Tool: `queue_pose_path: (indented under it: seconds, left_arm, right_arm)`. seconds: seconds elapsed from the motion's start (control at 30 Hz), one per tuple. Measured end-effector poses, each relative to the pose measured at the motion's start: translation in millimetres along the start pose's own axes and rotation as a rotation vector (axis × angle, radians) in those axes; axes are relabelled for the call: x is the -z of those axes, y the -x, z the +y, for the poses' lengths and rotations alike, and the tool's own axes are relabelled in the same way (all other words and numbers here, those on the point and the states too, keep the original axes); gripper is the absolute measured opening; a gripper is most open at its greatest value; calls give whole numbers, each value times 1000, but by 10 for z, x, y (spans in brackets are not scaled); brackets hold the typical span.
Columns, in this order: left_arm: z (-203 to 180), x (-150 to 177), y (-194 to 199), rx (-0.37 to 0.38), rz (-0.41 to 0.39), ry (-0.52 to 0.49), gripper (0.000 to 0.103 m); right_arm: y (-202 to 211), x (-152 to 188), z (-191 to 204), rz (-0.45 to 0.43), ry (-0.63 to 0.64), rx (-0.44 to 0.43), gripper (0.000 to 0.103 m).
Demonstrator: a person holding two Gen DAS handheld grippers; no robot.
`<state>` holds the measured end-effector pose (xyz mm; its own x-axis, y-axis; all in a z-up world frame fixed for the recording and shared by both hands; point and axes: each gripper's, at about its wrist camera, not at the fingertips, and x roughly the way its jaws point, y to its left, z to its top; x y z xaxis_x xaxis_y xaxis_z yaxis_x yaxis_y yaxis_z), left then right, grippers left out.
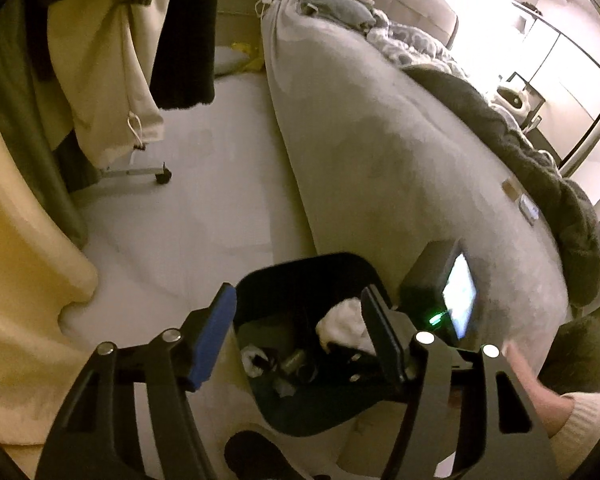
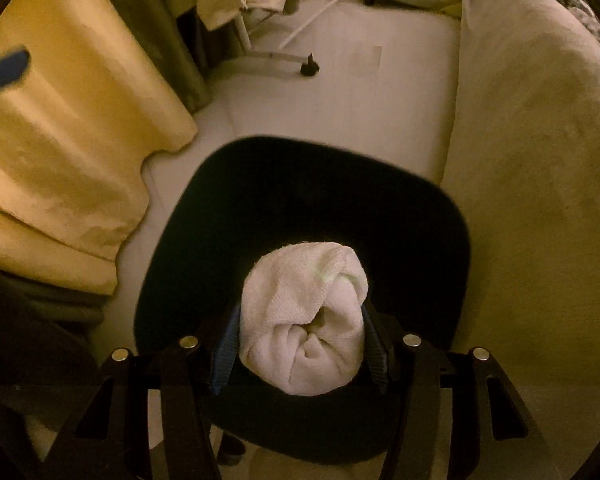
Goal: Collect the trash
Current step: 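Open the left gripper to drop the black piece while the right gripper releases the tissue, then move both tools from the bin back toward the tissue pack and tape roll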
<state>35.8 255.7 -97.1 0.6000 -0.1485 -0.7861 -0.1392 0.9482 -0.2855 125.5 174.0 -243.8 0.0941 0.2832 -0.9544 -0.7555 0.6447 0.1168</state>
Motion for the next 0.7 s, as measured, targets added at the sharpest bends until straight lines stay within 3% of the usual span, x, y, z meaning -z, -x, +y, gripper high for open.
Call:
queue_pose_path:
  seconds: [0.13,0.3,0.4,0.7]
  left_arm:
    - [-17,-34,80,0,-29,-13,67]
    - [-83,-96,200,-6,-71,-29,67]
    - [-161,-164,295,-16,-108,-54,67]
    - [-462,-376,522,-19,-210,-100,65]
  right_arm:
    - [-47,41,28,15,17,5,61]
    - [45,31,-12,-22,1,9,82]
    - [71,-2,-26,-47,-12,9,89]
    - [282,3,-95,-110,-15,-8,90]
